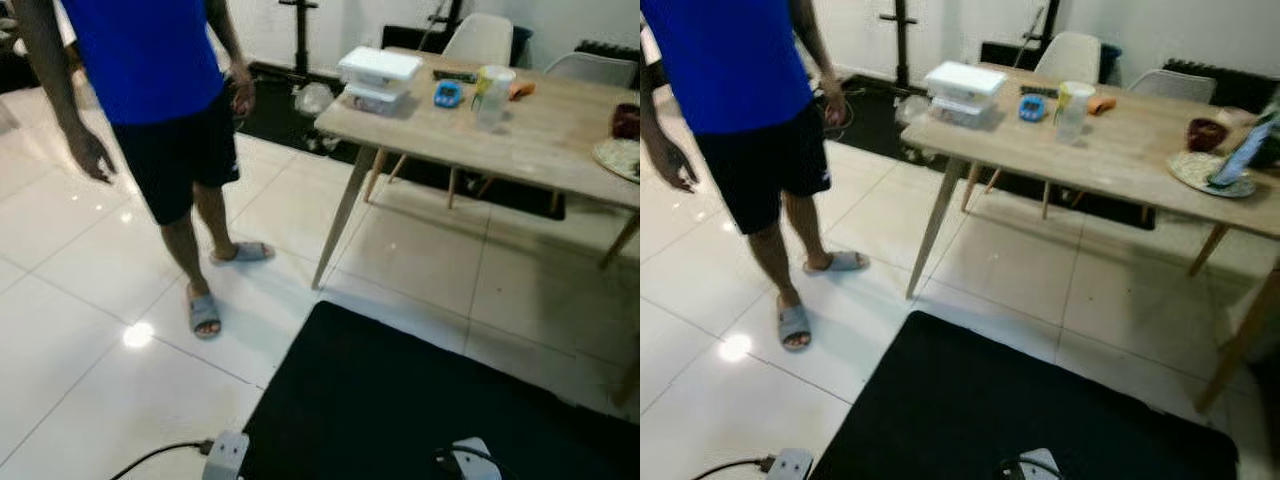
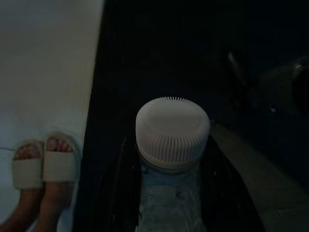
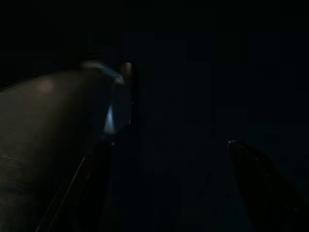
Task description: Restocking fridge
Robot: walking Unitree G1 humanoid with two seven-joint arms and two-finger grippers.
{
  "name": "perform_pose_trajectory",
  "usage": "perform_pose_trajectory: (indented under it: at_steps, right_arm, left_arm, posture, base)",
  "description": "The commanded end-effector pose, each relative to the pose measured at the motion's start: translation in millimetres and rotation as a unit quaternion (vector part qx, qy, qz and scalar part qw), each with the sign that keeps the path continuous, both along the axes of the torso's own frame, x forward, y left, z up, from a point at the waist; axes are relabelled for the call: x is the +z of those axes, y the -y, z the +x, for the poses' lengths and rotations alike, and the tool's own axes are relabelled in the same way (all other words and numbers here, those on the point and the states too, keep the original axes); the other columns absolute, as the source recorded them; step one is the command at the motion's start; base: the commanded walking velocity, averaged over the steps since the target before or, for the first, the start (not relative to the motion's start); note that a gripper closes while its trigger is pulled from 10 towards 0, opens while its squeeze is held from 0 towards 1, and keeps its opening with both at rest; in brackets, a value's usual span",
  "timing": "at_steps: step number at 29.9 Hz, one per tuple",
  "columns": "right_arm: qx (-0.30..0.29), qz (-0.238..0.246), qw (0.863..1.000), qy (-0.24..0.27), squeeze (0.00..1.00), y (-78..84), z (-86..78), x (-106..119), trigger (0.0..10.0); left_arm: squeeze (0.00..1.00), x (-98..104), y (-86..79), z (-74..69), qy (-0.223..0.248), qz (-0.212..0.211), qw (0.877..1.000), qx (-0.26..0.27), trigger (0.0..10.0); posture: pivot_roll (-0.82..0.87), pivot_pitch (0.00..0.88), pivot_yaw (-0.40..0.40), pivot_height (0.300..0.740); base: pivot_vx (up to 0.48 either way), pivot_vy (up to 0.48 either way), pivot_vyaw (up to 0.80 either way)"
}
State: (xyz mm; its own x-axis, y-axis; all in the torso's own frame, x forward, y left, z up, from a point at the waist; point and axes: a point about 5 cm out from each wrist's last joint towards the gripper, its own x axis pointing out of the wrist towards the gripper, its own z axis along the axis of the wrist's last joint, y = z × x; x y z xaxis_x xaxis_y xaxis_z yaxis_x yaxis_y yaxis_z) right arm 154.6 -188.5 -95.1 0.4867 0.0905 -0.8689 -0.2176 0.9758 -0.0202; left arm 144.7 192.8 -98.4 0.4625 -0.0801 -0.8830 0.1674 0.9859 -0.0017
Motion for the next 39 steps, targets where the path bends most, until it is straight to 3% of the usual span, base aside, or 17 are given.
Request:
perform_pose_trajectory:
  at_steps: [1,29,39]
  right_arm:
    - [-0.005,0.000,1.000,-0.016,0.00,1.3,-8.4,-3.3,10.0]
    - [-0.027,0.000,1.000,-0.008,0.00,2.9,-6.7,-2.5,10.0]
    - [-0.024,-0.004,1.000,-0.002,0.00,2.1,-5.1,-1.9,10.0]
  left_arm:
    - [0.00,-5.0,12.5,-9.6,-0.021,-0.025,0.999,-0.005,10.0]
    - [0.00,-4.7,10.9,-9.3,-0.026,-0.026,0.999,-0.009,10.0]
    - [0.00,-5.0,11.8,-9.9,-0.027,-0.031,0.999,-0.003,10.0]
  posture:
    - [-0.09,0.110,-0.021,0.740]
    - [-0.09,0.109,-0.018,0.740]
    - [-0.09,0.111,-0.019,0.740]
  base:
    - [0.000,0.000,-0.77]
    - [0.000,0.000,-0.77]
    - [0.000,-0.154,0.00]
